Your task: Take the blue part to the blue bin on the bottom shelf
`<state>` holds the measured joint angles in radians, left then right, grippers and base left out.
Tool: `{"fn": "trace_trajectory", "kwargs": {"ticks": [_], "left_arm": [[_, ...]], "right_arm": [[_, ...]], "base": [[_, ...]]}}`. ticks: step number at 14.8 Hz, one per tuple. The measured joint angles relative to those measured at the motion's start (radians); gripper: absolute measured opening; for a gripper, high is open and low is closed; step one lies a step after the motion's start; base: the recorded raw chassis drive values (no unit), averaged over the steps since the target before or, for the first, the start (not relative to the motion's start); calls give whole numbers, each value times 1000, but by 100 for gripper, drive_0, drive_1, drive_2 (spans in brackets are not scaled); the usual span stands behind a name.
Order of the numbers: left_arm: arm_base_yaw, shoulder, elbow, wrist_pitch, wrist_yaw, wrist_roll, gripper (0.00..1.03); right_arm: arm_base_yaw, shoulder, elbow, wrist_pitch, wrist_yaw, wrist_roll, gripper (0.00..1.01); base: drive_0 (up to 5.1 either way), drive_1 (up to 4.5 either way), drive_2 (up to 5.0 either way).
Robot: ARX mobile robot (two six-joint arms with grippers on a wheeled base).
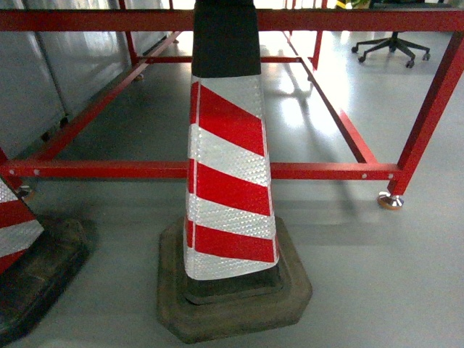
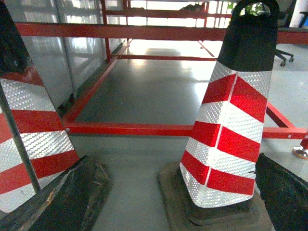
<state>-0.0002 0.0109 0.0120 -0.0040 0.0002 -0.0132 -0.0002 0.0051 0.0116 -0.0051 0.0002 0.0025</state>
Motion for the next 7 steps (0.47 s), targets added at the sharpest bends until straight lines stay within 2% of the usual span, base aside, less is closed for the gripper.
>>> {"fn": "trace_trajectory", "kwargs": {"ticks": [7], "left_arm": [[0,0,0,0,0,0,98]], "right_arm": [[0,0,0,0,0,0,98]], "base": [[0,0,0]]}}
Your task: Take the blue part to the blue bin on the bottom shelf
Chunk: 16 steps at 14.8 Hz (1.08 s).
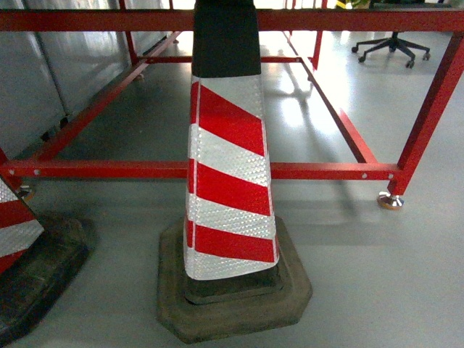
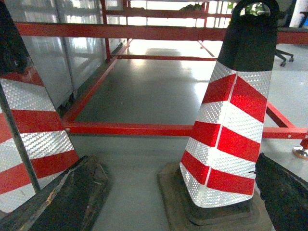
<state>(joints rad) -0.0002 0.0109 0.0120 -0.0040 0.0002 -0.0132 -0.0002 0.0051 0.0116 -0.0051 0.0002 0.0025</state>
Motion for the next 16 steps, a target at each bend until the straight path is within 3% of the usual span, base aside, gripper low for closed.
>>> {"fn": "trace_trajectory", "kwargs": {"ticks": [16], "left_arm": [[0,0,0,-1,0,0,98]], "right_arm": [[0,0,0,-2,0,0,98]], "base": [[0,0,0]]}}
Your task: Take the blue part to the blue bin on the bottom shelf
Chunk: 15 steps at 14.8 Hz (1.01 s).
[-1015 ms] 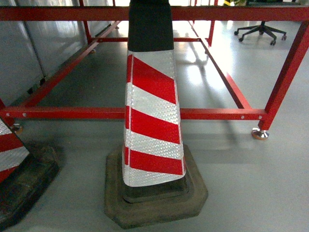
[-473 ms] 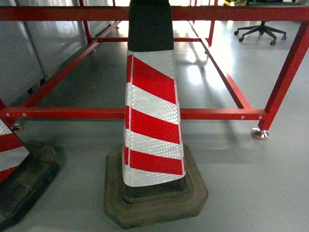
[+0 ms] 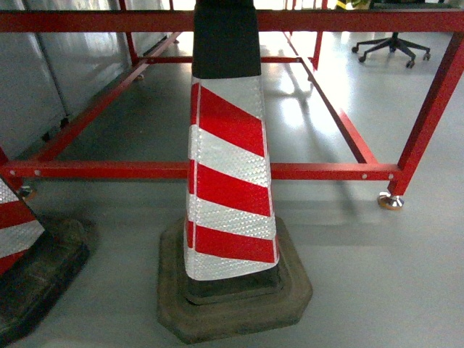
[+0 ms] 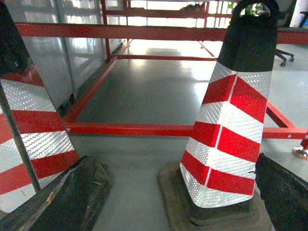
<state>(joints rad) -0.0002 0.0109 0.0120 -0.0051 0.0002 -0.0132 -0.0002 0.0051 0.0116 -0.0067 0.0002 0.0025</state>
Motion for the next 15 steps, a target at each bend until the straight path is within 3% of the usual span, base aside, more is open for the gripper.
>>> {"fn": "trace_trajectory", "kwargs": {"ticks": [15], "left_arm": [[0,0,0,1,-2,3,98]], "right_arm": [[0,0,0,2,-1,-1,98]], "base": [[0,0,0]]}}
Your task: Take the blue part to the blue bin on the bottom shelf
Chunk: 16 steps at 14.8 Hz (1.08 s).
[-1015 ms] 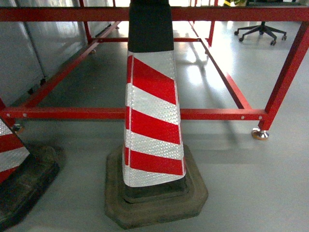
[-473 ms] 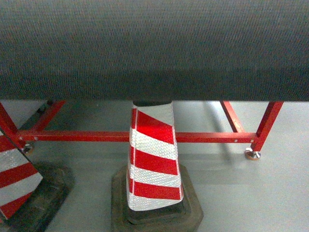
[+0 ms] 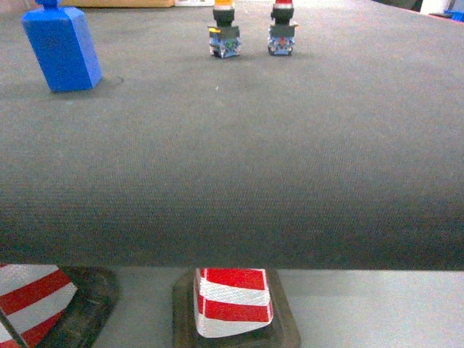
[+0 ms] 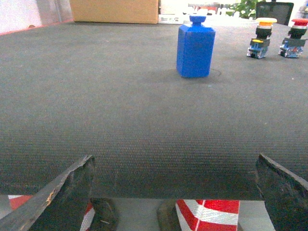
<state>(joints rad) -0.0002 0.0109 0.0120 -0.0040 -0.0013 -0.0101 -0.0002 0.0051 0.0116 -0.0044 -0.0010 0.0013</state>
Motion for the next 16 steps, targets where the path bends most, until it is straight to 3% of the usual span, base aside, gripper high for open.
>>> {"fn": "trace_trajectory", "kwargs": {"ticks": [16], "left_arm": [[0,0,0,0,1,1,98]], "right_arm": [[0,0,0,0,1,1,98]], "base": [[0,0,0]]}}
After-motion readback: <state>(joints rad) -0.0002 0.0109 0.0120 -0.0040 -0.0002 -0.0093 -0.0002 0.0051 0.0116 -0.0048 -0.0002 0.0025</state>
